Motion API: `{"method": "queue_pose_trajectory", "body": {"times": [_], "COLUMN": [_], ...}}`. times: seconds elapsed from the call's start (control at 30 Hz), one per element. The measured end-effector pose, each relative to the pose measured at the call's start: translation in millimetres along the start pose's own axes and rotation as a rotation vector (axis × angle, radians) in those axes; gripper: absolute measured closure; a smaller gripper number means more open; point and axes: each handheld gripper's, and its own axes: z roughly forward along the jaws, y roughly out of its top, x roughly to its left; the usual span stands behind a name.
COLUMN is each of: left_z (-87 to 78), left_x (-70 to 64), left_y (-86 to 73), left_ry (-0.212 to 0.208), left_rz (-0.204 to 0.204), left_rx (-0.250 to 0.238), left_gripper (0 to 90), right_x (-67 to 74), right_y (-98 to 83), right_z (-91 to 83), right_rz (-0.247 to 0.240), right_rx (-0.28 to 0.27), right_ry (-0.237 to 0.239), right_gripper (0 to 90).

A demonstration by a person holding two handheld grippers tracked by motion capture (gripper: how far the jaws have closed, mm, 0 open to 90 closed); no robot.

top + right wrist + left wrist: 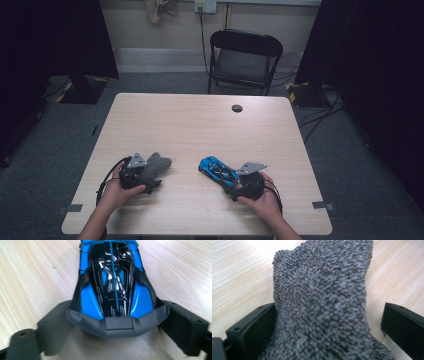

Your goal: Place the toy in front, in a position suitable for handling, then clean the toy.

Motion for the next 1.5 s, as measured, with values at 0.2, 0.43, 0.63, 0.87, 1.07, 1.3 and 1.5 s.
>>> {"method": "queue_pose_trajectory", "body": {"times": [0.2, 0.43, 0.63, 0.87, 1.07, 1.3, 1.5], "left_z": [-0.2, -0.8, -5.8, -15.0, -25.8, -41.6, -32.2], "left_x": [0.0, -1.4, 1.0, 3.1, 3.6, 3.7, 3.7], "left_y": [0.0, 1.0, 2.6, 4.8, 10.5, 25.9, 35.0], "left_ry": [0.000, 0.009, 0.021, 0.015, 0.025, 0.026, 0.009], "left_rz": [0.000, -0.010, -0.011, -0.063, -0.066, -0.062, -0.049], "left_rx": [0.001, 0.012, 0.030, 0.038, 0.016, -0.026, -0.034], "left_gripper": [0.0, 0.3, 8.5, 16.4, 17.2, 16.0, 16.6], "right_x": [-0.4, -0.3, -0.2, -0.3, -0.2, 0.0, 0.2], "right_y": [0.0, 0.0, 0.0, 0.0, 0.0, -0.1, -0.1], "right_z": [-0.8, -0.8, -0.9, -1.0, -0.9, -0.9, -0.8], "right_rz": [-0.006, -0.005, -0.005, -0.003, -0.004, -0.004, -0.001], "right_rx": [-0.017, -0.019, -0.019, -0.018, -0.018, -0.019, -0.020], "right_ry": [0.007, 0.006, 0.006, 0.007, 0.005, 0.003, 0.003], "right_gripper": [23.8, 24.2, 24.3, 24.3, 24.3, 24.3, 24.3]}}
